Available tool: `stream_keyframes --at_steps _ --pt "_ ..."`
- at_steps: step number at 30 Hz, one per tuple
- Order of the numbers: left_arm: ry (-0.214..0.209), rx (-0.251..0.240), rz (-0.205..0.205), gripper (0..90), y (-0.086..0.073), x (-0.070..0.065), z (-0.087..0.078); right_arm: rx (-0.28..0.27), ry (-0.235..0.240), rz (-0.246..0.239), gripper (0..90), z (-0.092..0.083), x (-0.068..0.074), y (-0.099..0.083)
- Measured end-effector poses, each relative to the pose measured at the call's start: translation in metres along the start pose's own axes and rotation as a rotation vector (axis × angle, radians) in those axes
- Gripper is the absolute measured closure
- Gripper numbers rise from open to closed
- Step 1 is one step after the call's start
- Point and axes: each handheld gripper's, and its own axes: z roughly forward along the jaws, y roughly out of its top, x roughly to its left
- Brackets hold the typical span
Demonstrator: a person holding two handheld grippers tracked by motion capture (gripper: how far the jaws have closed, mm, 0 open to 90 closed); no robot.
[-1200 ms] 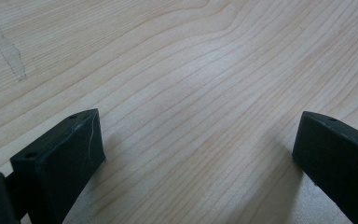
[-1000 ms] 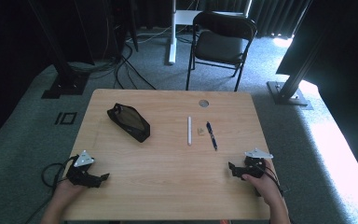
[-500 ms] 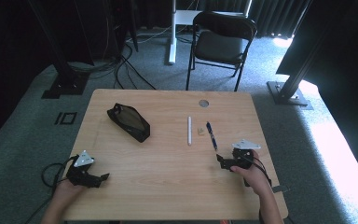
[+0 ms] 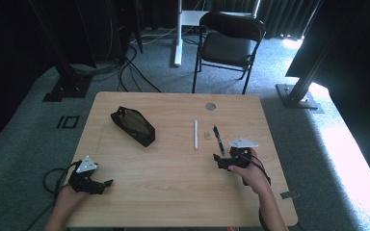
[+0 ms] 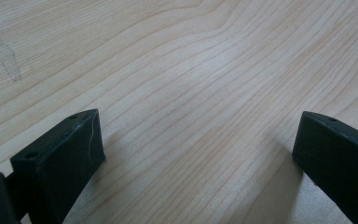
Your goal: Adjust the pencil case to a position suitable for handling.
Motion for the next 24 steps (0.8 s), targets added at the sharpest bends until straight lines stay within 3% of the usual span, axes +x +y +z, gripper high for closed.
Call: stream_keyframes --at_steps 24 --pt "0.006 0.000 -0.007 2.2 0.000 0.000 0.000 -0.021 0.103 -0.066 10.8 0.035 0.047 0.034"
